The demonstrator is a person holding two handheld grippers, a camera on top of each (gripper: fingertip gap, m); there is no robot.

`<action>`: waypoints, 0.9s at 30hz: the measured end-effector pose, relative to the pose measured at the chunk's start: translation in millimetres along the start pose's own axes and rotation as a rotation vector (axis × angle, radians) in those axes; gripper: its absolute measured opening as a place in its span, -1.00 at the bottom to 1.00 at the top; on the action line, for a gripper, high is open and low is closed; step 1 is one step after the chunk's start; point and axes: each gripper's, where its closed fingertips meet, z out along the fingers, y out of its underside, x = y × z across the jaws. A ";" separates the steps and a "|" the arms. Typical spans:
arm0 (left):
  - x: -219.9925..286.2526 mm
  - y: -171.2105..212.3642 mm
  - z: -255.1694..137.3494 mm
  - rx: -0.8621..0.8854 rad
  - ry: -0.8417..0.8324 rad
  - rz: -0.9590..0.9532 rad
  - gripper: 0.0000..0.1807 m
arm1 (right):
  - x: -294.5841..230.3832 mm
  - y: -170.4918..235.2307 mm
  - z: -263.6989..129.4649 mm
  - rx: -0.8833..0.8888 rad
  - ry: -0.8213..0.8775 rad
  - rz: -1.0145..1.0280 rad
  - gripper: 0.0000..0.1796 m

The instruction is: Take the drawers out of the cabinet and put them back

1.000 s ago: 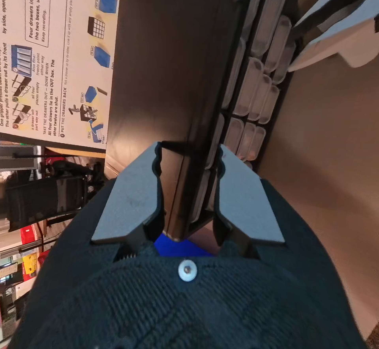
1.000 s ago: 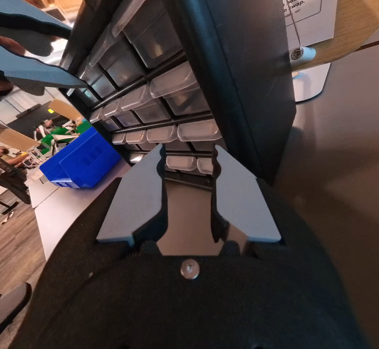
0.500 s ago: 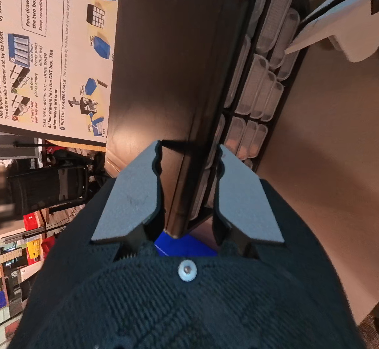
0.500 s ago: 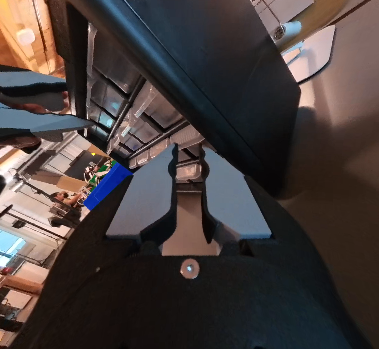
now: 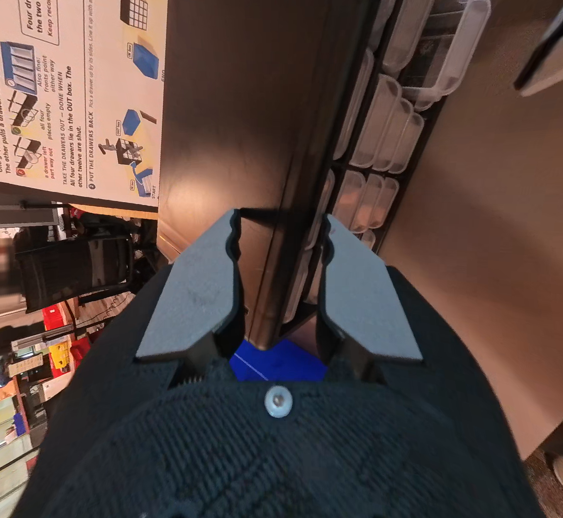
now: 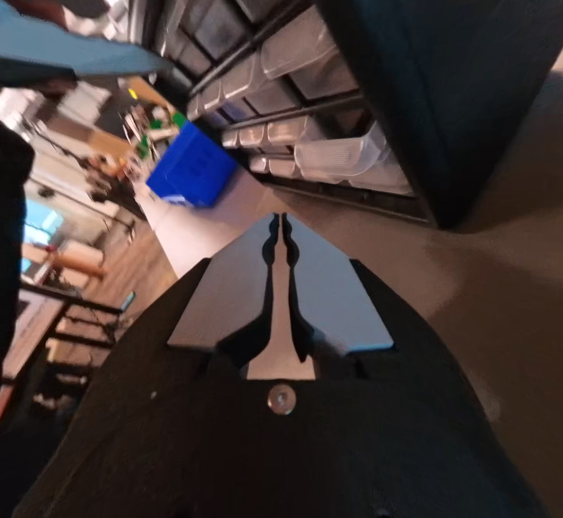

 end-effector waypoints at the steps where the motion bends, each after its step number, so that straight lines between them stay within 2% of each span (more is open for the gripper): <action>1: 0.0 -0.1 -0.1 0.002 0.002 -0.006 -0.43 | -4.7 -4.1 -5.6 -0.013 0.005 -0.039 -0.88; 2: 0.0 -0.2 -0.1 0.005 0.002 -0.009 -0.43 | -10.9 -10.1 -11.1 -0.004 0.009 -0.093 -0.72; 6: 0.1 -0.1 -0.2 0.020 0.001 -0.018 -0.43 | -15.5 -24.7 -19.0 0.007 0.146 -0.341 -0.51; 12: 0.2 0.1 0.0 -0.003 -0.006 -0.002 -0.43 | -3.4 -41.1 -10.5 0.039 0.411 -0.707 -0.49; 15: 0.1 0.3 0.0 -0.012 -0.009 0.005 -0.43 | 4.8 -41.4 -2.3 -0.022 0.499 -0.785 -0.44; 18: 0.1 0.6 0.0 -0.023 -0.007 0.016 -0.43 | 10.8 -39.2 8.4 -0.094 0.509 -0.847 -0.38; 19: 0.1 0.6 -0.1 -0.026 -0.005 0.018 -0.43 | 13.2 -33.6 13.7 -0.141 0.488 -0.862 -0.43; 20: 0.1 0.7 -0.1 -0.031 -0.004 0.021 -0.43 | 16.0 -30.0 18.1 -0.175 0.474 -0.881 -0.55; 21: 0.1 0.7 -0.2 -0.034 -0.003 0.024 -0.43 | 19.2 -33.7 19.5 -0.168 0.492 -0.910 -0.56; 23: 0.1 0.7 -0.2 -0.037 0.000 0.024 -0.43 | 25.2 -40.4 16.8 -0.163 0.541 -0.944 -0.75; 27: 0.1 0.8 -0.1 -0.029 -0.006 0.026 -0.43 | 18.5 -30.2 9.3 -0.237 0.497 -0.941 -0.77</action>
